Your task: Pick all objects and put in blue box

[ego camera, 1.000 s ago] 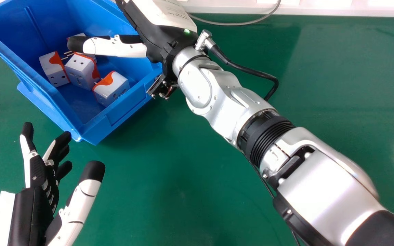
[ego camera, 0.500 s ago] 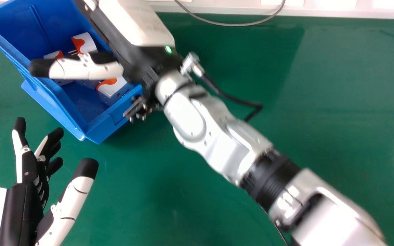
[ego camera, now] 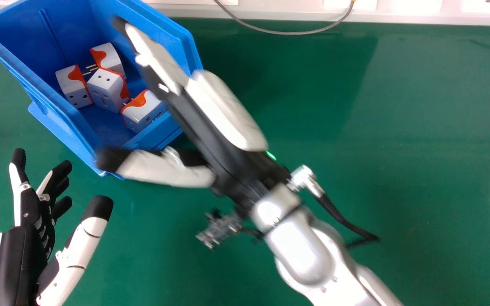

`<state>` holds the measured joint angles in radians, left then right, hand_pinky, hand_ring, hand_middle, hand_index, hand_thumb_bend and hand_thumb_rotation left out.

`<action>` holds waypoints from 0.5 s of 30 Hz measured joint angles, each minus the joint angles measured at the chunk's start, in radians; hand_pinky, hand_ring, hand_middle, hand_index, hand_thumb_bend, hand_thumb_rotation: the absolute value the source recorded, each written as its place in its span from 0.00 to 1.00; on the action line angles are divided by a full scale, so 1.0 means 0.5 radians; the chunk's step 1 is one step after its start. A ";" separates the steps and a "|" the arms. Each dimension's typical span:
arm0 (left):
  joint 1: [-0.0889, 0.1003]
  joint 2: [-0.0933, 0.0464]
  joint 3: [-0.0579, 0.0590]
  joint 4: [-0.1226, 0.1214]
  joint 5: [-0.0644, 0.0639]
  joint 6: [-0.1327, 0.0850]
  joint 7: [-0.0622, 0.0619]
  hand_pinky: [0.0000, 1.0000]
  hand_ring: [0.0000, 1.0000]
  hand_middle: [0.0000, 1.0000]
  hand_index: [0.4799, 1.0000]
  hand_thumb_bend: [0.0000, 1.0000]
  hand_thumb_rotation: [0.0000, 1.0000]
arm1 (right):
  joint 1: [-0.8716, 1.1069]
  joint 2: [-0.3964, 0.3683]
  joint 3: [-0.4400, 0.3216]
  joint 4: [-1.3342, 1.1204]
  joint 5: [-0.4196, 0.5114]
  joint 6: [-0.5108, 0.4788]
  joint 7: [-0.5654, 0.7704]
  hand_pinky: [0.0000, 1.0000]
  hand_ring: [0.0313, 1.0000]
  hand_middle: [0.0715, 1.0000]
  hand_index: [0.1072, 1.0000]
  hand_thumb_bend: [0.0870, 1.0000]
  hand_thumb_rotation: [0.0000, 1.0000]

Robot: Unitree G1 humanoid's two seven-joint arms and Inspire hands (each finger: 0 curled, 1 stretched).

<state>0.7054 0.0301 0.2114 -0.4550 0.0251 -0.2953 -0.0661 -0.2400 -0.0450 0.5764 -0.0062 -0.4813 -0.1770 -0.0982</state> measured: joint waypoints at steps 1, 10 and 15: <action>-0.009 0.000 -0.001 0.002 0.000 -0.001 -0.002 0.90 0.93 0.92 0.83 0.73 0.64 | 0.064 -0.040 -0.022 -0.037 0.000 -0.019 0.009 0.94 1.00 1.00 1.00 0.61 1.00; -0.083 0.008 0.016 0.099 -0.008 -0.024 -0.002 0.89 0.92 0.92 0.82 0.73 0.63 | 0.520 -0.279 -0.226 -0.375 -0.089 -0.075 0.011 0.92 1.00 1.00 1.00 0.62 1.00; -0.119 0.027 0.029 0.177 -0.013 -0.069 -0.002 0.89 0.93 0.92 0.82 0.73 0.63 | 0.669 -0.330 -0.352 -0.420 -0.166 -0.088 -0.046 0.91 1.00 1.00 1.00 0.58 1.00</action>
<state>0.6460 0.0437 0.2259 -0.3665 0.0184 -0.3299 -0.0671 0.0945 -0.2098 0.4002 -0.2161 -0.5643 -0.2209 -0.1214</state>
